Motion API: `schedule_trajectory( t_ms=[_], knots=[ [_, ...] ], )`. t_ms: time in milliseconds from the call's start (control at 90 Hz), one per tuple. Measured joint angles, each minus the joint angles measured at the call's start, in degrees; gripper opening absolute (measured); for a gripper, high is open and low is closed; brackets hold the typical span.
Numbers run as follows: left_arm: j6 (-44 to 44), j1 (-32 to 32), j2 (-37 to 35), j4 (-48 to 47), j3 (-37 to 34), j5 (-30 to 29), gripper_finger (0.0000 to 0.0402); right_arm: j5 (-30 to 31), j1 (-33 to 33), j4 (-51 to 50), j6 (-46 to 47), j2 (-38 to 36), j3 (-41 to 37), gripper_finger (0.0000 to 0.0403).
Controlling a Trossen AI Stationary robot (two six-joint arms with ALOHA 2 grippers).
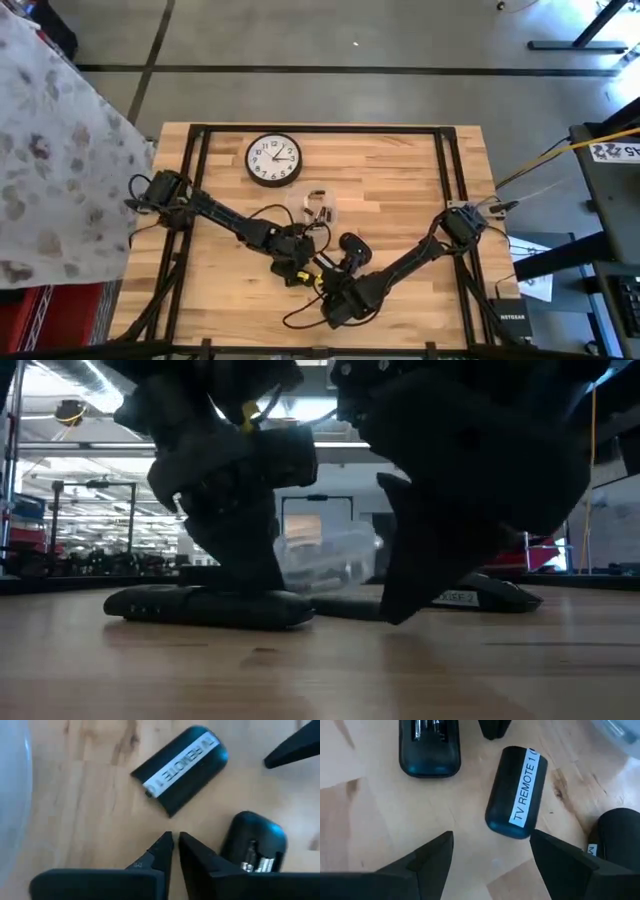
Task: Insert battery
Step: Close the remote control battery cover
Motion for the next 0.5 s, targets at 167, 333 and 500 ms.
schedule_trajectory(
  t_ms=[167, 333, 500],
  knots=[
    [0.6, 0.6, 0.0, 0.3, 0.0, 2.4, 0.0111, 0.0, 0.0, 0.0, 0.0, 0.0, 0.0, 0.0252],
    [0.8, 0.6, 0.0, 2.4, 0.0, 2.1, 0.0145, 0.0, 0.0, 0.0, 0.0, 0.0, 0.0, 0.0252],
    [2.6, 0.9, -0.6, 4.5, 0.0, 2.0, 0.0151, 0.0, 0.0, 0.0, 0.0, 0.0, 0.0, 0.0252]
  ],
)
